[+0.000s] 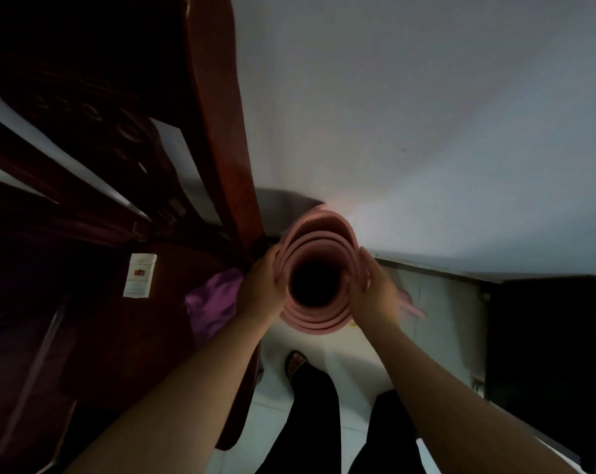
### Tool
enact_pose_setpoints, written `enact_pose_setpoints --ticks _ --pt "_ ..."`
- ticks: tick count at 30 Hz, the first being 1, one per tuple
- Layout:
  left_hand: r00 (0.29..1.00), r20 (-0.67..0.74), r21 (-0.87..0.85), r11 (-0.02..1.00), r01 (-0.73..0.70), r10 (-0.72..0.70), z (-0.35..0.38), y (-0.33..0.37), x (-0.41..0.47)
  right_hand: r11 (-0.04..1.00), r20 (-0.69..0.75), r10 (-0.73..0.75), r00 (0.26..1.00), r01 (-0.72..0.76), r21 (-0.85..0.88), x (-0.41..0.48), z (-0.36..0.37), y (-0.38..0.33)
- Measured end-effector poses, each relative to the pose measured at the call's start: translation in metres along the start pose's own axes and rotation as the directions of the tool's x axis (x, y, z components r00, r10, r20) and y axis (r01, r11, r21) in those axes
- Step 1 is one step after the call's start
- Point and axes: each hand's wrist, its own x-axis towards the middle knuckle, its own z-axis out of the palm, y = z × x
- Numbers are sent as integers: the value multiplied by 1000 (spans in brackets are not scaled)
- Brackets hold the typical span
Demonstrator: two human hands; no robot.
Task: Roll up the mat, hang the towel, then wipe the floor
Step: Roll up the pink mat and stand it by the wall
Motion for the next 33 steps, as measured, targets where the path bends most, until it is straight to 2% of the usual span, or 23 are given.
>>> enact_pose_setpoints --ticks 12,15,18,21,25,30,33 --pt "994 112 21 1000 -5 3 -48 35 -31 985 130 -42 991 63 -162 -36 -43 -38" --pt "985 139 22 994 -110 106 -61 55 -42 984 147 -53 988 76 -163 -50 -58 -49" --pt "966 151 22 976 -217 212 -72 80 -53 961 184 -115 976 156 -228 -66 -80 -58" --pt "913 185 49 925 -377 363 -81 109 -64 934 197 -197 961 244 -260 -86 -112 -68" --pt "848 224 130 847 -515 481 -93 154 -89 911 111 -267 957 288 -295 -120 -171 -77" --pt "769 276 188 753 -631 576 -88 226 -144 918 -59 -285 957 255 -302 -181 -252 -63" --pt "697 322 175 683 -709 641 -72 272 -183 933 -175 -267 948 209 -294 -227 -299 -40"
